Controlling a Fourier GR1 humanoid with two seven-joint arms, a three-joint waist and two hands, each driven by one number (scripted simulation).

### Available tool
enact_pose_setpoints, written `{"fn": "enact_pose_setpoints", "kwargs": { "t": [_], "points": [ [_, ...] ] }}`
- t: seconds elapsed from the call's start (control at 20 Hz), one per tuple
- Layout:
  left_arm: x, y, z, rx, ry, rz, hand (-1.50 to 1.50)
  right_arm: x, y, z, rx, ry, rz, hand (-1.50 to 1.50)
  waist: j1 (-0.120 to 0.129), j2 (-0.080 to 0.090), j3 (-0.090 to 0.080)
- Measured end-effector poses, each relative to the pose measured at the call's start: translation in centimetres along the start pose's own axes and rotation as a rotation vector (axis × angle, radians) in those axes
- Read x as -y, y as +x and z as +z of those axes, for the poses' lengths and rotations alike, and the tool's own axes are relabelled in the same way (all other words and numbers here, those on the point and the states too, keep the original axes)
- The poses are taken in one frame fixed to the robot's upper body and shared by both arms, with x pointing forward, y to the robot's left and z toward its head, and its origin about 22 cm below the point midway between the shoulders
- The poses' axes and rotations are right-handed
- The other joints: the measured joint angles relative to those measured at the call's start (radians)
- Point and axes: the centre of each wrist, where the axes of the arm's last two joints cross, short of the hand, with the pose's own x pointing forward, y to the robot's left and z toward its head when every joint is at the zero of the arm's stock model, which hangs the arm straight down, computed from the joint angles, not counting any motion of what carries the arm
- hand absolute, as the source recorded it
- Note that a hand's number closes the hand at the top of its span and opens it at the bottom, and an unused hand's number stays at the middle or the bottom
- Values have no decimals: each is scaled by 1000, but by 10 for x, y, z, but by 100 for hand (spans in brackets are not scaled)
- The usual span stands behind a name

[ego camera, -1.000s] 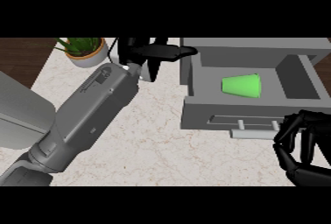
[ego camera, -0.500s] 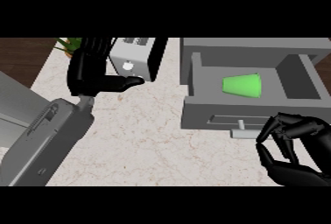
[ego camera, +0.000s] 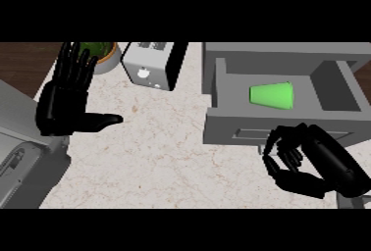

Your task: Pick up the cup, place it into the drawer and close the drawer

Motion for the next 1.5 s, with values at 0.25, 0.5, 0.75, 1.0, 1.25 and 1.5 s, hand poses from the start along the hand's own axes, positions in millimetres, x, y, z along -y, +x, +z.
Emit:
{"fn": "enact_pose_setpoints", "kwargs": {
  "t": [0.25, 0.5, 0.75, 1.0, 1.25, 1.5],
  "points": [
    [-30, -1, 30, -4, 11, -2, -150, -25, -22, -19, -26, 42, 110, -150, -6, 2, 0],
    [-51, 1, 46, -8, 18, 0, -150, -57, -46, -44, -69, 77, 165, -150, -11, 3, 0],
    [-73, 10, 56, 0, 28, 3, -150, -70, -75, -61, -112, 132, 220, -150, -14, 3, 0],
    [-84, 10, 61, -3, 23, 10, -150, -75, -100, -86, -141, 156, 225, -150, -14, 5, 0],
    [-96, 3, 71, 5, 16, 14, -150, -65, -119, -113, -144, 156, 201, -150, -9, 3, -2],
    [-102, 7, 73, 3, 5, 22, -150, -43, -136, -127, -126, 155, 158, -150, 2, 1, -3]
  ]
}}
